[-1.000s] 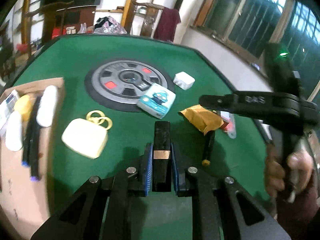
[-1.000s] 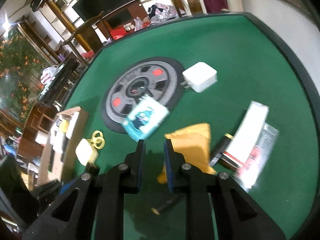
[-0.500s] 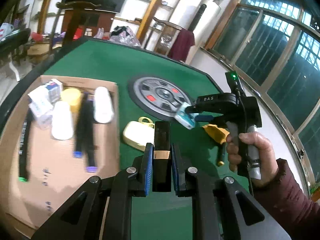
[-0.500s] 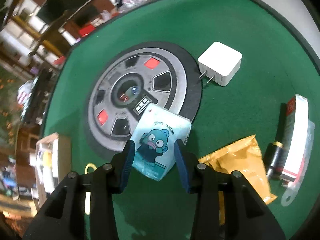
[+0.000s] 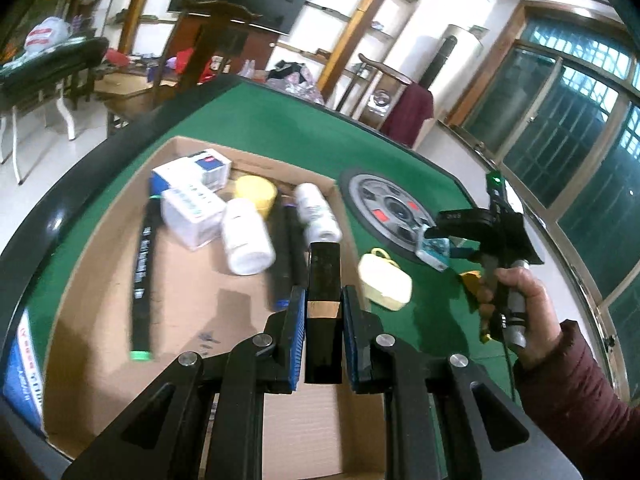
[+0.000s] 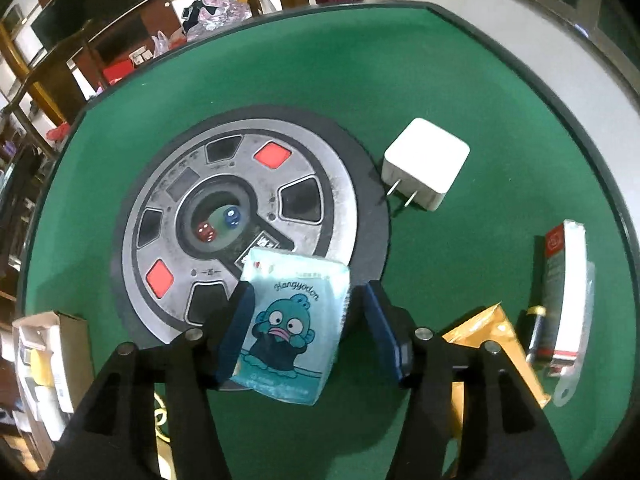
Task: Organize objects
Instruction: 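Lower the black tube into the tray with the left gripper while the right gripper lifts the tissue pack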
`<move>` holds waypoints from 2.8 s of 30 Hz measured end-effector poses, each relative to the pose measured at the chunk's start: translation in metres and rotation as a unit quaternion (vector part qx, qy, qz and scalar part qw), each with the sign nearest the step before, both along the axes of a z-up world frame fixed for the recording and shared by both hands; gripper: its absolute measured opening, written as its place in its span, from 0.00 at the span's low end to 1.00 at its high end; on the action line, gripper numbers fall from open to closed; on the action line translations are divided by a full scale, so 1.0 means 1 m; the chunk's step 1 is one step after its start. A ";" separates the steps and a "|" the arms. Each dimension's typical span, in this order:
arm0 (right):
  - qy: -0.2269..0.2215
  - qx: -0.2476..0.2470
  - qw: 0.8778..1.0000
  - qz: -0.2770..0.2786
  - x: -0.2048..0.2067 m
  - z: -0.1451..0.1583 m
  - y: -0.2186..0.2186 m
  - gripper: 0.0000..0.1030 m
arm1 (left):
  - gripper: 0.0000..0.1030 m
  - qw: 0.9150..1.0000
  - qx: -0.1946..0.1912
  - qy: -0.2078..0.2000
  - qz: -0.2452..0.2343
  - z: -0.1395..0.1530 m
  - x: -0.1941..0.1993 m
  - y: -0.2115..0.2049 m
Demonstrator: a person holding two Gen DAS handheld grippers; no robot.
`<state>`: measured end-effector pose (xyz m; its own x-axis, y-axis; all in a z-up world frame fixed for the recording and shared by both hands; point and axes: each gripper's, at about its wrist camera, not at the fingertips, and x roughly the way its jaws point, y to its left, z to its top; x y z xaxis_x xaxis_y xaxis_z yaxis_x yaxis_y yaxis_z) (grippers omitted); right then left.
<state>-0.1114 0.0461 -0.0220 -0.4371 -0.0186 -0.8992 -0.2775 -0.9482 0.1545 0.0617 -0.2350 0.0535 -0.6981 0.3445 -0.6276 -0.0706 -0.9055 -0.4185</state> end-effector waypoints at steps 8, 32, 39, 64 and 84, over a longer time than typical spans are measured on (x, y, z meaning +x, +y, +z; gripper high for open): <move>0.015 0.010 0.998 0.060 0.003 0.003 -0.031 0.47 | 0.14 0.999 -0.005 -0.008 0.035 -0.005 0.011 -0.028; 0.032 -0.083 0.993 0.078 0.024 0.013 -0.033 0.52 | 0.14 0.998 -0.019 -0.012 0.051 -0.005 0.022 -0.044; 0.013 0.003 0.996 0.090 0.004 -0.006 -0.080 0.56 | 0.14 0.998 -0.016 -0.013 0.052 -0.008 0.020 -0.054; 0.112 -0.105 0.963 0.220 0.089 0.071 -0.113 0.35 | 0.14 0.995 -0.062 -0.056 0.056 -0.018 0.000 -0.045; 0.037 -0.132 0.931 0.339 0.124 0.016 -0.224 0.36 | 0.19 0.985 -0.113 -0.104 0.082 -0.042 -0.028 -0.052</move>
<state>0.0131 -0.1780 -0.0056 -0.3055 -0.5291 -0.7916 0.3907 -0.8279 0.4025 0.0340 -0.2872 0.0112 -0.5808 0.0725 -0.8108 0.1512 -0.9691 -0.1949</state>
